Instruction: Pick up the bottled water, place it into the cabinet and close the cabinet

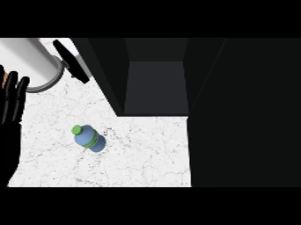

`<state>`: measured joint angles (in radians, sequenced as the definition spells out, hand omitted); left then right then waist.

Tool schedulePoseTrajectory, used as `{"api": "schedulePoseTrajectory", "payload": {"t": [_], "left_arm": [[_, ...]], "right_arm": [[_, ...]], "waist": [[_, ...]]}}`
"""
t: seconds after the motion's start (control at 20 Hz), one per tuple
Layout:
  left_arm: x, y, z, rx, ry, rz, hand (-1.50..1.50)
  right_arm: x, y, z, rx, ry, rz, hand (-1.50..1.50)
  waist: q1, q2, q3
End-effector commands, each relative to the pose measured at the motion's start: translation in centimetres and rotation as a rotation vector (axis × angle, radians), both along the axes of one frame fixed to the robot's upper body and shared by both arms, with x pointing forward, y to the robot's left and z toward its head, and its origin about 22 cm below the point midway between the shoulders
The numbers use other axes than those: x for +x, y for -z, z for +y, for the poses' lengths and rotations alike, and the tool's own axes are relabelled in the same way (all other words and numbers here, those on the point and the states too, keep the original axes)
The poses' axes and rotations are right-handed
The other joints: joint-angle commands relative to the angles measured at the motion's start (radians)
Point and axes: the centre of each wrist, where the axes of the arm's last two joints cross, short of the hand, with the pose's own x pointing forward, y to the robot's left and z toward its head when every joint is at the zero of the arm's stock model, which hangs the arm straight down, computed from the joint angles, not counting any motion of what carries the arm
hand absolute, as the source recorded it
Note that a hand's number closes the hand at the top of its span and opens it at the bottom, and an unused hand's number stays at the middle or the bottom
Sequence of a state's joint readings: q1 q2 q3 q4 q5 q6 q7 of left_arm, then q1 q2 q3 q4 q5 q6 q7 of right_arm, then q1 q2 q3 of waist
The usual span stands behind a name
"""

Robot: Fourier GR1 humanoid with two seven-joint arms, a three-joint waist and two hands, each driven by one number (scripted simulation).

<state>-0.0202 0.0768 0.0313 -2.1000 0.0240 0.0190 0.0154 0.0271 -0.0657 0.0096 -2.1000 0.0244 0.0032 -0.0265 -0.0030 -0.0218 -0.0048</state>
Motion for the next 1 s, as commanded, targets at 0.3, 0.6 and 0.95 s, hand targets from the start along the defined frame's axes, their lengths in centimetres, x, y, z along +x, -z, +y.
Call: {"api": "schedulePoseTrajectory", "payload": {"t": [0.3,0.6,0.95], "left_arm": [[-0.7,2.5,-4.2,-0.233,-0.165,0.293,-1.50],[-3.1,2.1,-8.1,-0.367,-0.196,0.371,-1.50],[-5.9,4.6,-11.4,-0.352,-0.217,0.382,-1.50]], "right_arm": [[-2.5,1.8,1.3,0.191,-0.167,0.196,-1.50],[-4.8,0.8,0.4,0.259,-0.227,0.313,-1.50],[-8.1,1.0,-0.8,0.292,-0.221,0.307,-1.50]], "waist": [[-0.001,0.035,0.002],[-0.003,0.017,0.005],[-0.002,0.020,0.005]]}}
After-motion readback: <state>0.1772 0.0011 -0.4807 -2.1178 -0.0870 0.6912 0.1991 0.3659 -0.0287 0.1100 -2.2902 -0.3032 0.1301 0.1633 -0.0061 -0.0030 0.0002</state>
